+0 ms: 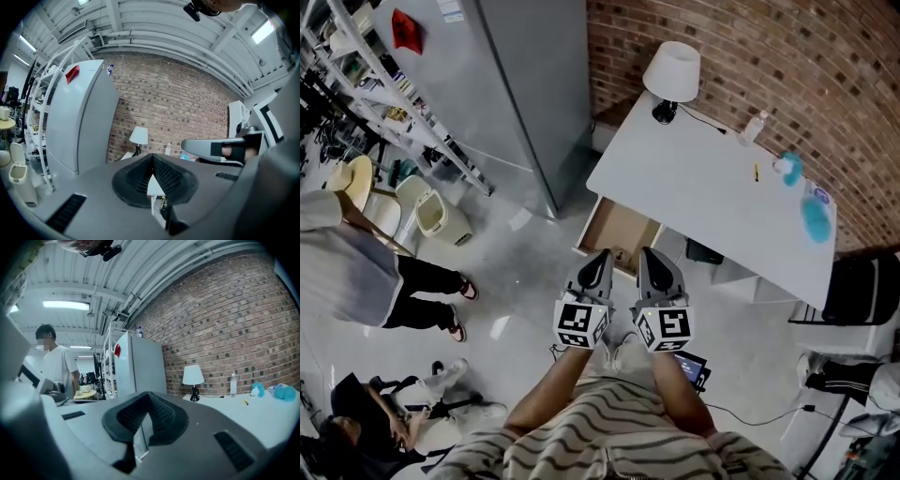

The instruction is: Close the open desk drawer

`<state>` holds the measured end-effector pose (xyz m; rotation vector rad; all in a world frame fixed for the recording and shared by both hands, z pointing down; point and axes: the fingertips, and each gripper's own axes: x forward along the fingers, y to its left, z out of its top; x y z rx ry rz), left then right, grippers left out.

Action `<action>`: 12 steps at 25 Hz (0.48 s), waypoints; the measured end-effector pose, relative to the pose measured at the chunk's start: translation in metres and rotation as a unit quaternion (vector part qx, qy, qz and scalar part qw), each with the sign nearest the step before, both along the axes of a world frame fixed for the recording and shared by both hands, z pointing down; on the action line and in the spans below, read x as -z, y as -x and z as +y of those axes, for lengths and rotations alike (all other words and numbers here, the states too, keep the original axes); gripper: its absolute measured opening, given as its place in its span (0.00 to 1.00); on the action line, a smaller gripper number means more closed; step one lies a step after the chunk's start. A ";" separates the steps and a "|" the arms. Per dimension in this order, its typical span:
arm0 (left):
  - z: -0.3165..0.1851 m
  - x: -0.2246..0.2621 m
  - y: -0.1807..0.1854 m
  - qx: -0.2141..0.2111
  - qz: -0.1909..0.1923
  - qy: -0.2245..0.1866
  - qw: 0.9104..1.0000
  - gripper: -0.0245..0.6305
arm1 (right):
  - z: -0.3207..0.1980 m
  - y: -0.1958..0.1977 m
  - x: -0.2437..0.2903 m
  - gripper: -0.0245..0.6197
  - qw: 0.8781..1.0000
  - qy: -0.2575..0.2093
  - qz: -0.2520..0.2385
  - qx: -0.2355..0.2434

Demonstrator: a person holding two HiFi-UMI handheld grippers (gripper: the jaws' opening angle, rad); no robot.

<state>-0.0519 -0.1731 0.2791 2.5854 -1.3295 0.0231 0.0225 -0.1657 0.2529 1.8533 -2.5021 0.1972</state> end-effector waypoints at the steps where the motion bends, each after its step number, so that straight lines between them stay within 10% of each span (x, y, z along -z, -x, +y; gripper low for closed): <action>1: -0.002 -0.005 0.001 -0.001 0.001 0.005 1.000 0.05 | -0.002 0.001 -0.005 0.05 1.000 0.005 0.000 0.001; 12: -0.015 -0.052 -0.009 -0.001 0.013 0.048 0.999 0.05 | -0.029 -0.007 -0.054 0.05 0.999 0.043 0.007 0.012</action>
